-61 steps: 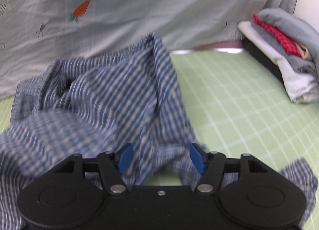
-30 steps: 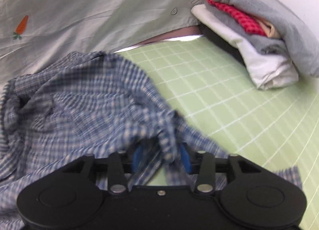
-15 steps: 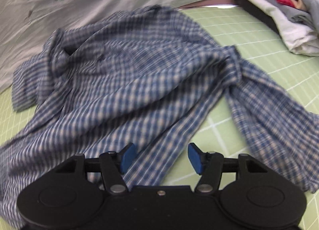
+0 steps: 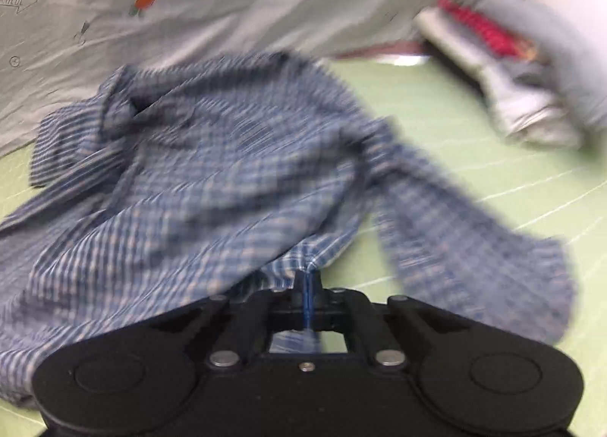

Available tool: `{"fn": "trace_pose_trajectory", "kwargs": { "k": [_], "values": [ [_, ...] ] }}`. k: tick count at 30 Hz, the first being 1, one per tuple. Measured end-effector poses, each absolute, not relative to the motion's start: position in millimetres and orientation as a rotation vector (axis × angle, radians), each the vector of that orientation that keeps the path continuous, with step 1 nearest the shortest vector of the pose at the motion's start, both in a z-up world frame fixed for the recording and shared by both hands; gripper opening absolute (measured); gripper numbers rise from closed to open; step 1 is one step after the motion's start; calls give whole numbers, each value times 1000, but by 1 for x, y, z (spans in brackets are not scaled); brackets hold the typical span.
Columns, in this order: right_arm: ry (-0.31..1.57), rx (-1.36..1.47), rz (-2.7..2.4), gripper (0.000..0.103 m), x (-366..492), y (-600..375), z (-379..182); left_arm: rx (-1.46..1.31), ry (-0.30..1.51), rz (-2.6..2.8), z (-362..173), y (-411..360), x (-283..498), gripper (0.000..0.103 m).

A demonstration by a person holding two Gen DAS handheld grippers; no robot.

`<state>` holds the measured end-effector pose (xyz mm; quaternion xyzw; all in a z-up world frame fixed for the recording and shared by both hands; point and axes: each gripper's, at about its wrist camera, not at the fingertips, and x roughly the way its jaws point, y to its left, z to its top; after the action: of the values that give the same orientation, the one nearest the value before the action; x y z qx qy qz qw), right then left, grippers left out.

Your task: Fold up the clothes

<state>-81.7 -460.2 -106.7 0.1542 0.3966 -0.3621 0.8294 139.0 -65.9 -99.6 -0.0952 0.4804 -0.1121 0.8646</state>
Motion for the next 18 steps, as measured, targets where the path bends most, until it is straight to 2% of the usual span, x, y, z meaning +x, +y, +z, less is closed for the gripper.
{"fn": "trace_pose_trajectory", "kwargs": {
  "k": [6, 14, 15, 16, 17, 18],
  "values": [
    [815, 311, -835, 0, -129, -492, -87, -220, 1036, -189, -101, -50, 62, 2],
    [855, 321, -788, 1, -151, -500, -92, -238, 1118, -68, -115, -28, -15, 2],
    [859, 332, -779, 1, -153, -501, -94, -226, 1122, -58, -116, -28, -19, 5],
    [872, 345, -764, 3, -155, -502, -98, -214, 1125, -47, -117, -28, -23, 8],
    [883, 358, -751, 10, -158, -504, -101, -199, 1119, -39, -116, -28, -25, 8],
    [886, 367, -741, 18, -160, -505, -103, -184, 1113, -31, -114, -28, -27, 15]
  ]
}}
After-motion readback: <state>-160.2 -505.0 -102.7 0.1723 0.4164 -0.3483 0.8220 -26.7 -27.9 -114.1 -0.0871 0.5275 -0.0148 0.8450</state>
